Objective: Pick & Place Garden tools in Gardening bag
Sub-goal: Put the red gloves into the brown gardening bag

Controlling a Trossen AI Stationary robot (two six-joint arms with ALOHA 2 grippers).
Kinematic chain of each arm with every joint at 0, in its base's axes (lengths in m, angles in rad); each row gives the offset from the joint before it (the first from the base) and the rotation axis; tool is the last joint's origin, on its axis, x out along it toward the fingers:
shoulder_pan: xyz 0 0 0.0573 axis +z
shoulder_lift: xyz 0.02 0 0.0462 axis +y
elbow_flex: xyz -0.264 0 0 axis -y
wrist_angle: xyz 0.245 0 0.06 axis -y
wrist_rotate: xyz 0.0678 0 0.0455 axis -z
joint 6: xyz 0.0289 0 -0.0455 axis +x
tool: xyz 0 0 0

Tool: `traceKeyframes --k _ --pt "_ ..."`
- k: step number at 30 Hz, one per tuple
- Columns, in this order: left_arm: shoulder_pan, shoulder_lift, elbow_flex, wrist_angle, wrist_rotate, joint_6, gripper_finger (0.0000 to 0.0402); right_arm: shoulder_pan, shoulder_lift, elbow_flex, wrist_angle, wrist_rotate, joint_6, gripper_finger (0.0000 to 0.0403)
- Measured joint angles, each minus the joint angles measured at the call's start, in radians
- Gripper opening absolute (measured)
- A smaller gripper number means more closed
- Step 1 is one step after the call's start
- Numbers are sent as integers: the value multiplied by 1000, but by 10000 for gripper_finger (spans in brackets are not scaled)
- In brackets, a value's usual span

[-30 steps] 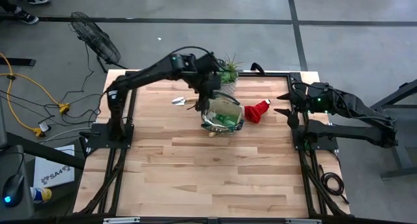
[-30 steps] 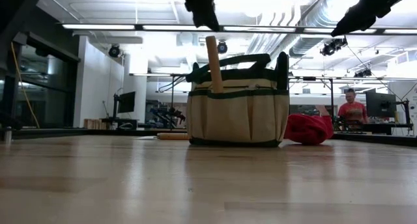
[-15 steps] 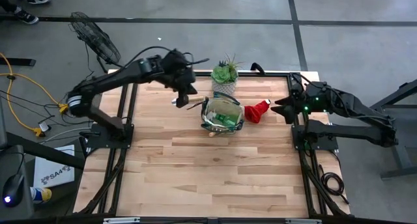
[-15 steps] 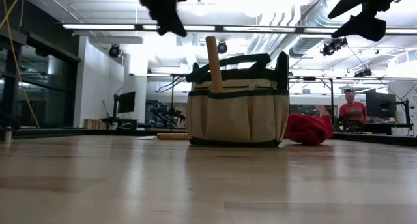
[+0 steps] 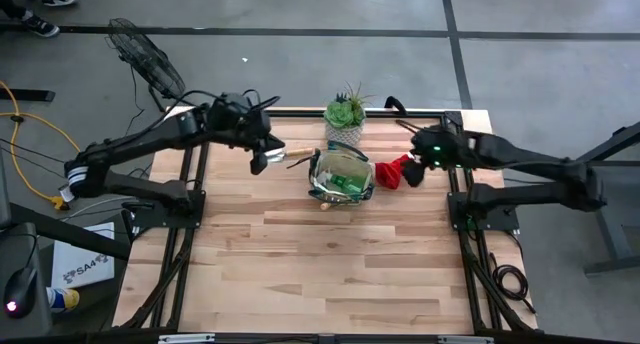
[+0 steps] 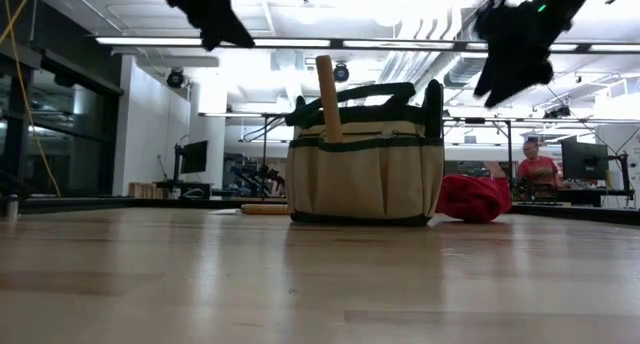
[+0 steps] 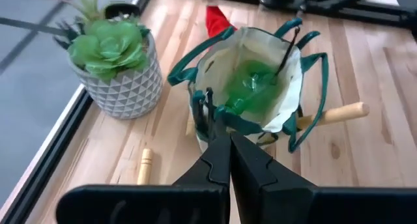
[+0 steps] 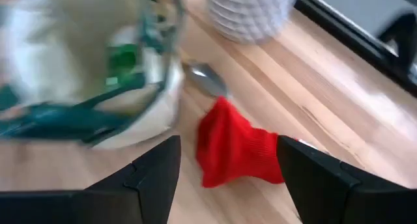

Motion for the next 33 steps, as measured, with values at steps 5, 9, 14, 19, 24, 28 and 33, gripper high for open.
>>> traceKeyframes --k 5,9,14,19,24,28,33 --pt "12 -95 -134 80 -46 -78 0 -71 161 0 -7 61 244 244" --pt "33 -158 -210 96 -39 -133 0 -156 251 0 -56 36 523 244" --pt "45 -205 -242 87 -40 -157 0 -221 320 0 -83 -27 752 244" --pt "45 -221 -242 88 -44 -157 0 -233 359 0 -83 -55 920 244" --pt "45 -220 -242 81 -44 -157 0 -232 405 0 -82 -11 1083 244" --pt "45 -220 -242 80 -44 -157 0 -233 440 0 -61 30 1173 244" --pt "45 -220 -242 76 -45 -157 0 -234 502 0 1 27 1224 244"
